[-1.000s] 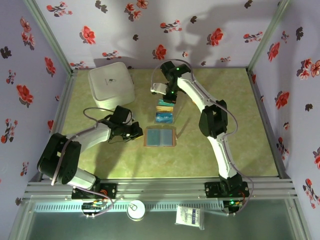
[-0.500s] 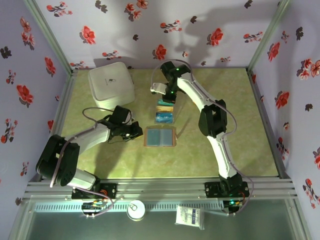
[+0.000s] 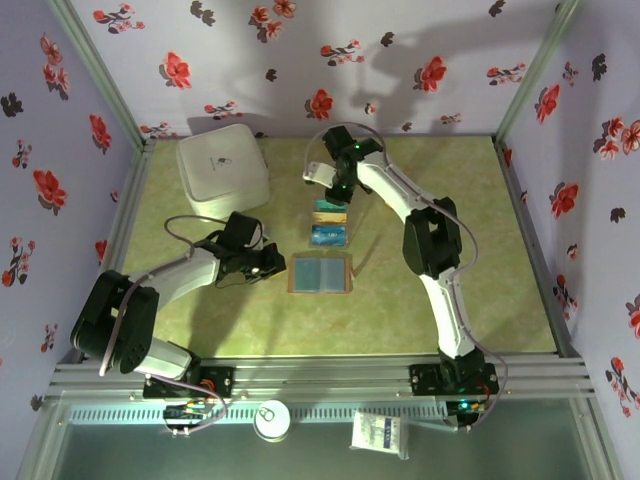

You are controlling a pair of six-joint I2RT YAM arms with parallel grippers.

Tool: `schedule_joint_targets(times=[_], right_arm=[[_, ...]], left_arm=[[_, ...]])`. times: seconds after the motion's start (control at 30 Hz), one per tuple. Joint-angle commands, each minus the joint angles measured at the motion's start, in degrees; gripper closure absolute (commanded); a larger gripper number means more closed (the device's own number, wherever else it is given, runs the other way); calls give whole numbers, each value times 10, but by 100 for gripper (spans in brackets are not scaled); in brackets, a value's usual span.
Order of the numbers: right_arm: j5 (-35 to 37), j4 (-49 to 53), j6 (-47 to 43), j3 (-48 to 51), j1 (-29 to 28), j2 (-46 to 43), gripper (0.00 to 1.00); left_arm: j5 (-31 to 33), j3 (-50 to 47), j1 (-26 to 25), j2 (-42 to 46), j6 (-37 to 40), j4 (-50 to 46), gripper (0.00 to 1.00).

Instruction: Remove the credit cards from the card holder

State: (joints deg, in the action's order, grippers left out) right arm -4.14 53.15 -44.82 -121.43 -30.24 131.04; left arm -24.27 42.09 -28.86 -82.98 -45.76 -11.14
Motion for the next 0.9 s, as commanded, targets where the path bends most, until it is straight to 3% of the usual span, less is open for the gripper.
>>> schedule_joint_targets(times=[0.0, 0.23, 0.47, 0.77, 0.87], right_arm=[[16, -75, 61, 46, 2, -75, 76], [16, -168, 204, 212, -17, -189, 76], [29, -251, 434, 376, -71, -294, 73], [-26, -392, 748, 553, -117, -360, 77], [-43, -395, 822, 573, -121, -356, 80]], left_arm=[[-14, -6, 5, 3, -3, 9, 97], [-20, -5, 4, -5, -1, 15, 97], [-29, -4, -2, -27, -1, 29, 99], [-35, -6, -12, -48, 1, 39, 99], [-36, -6, -15, -55, 1, 42, 100]])
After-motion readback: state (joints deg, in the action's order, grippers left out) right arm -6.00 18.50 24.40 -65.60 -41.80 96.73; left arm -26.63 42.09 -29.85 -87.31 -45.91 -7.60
